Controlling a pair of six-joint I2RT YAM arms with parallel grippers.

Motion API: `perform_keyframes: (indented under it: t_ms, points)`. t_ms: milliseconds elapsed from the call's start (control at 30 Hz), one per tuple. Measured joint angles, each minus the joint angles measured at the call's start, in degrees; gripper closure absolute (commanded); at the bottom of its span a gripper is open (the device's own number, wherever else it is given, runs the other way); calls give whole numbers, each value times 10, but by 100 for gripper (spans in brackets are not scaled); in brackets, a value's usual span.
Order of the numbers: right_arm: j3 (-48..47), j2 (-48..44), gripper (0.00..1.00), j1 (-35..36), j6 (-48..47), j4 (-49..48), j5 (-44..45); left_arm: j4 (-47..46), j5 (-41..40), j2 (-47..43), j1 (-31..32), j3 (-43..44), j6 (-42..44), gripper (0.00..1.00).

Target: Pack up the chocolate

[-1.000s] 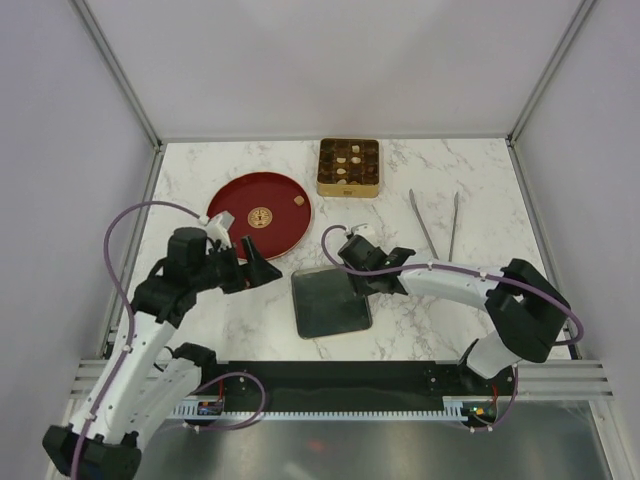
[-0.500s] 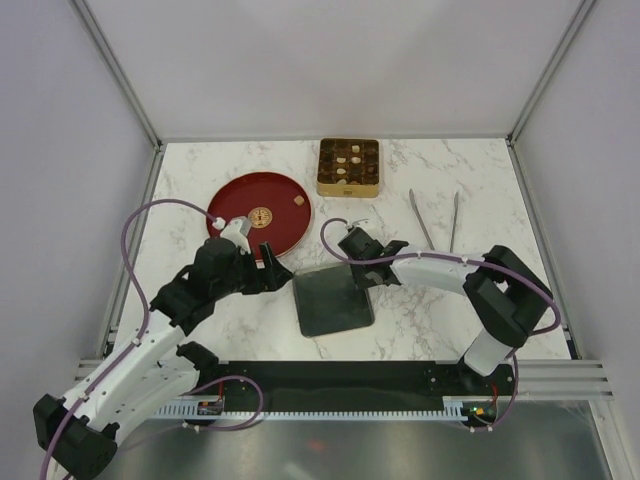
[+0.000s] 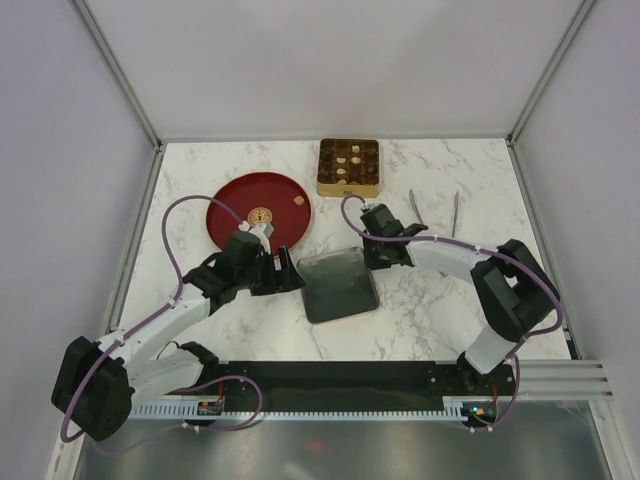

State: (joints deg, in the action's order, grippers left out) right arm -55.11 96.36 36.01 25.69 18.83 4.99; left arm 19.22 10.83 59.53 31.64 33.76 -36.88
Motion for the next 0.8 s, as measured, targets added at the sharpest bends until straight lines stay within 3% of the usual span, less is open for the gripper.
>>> perform_keyframes:
  t_ms: [500,800]
  points:
    - [4,-180,100,-14,7,9,-69,8,56,4,0,30,-11,21]
    - [7,-207,100,-25,7,22,-115,15,53,-21,0,45,-19,48]
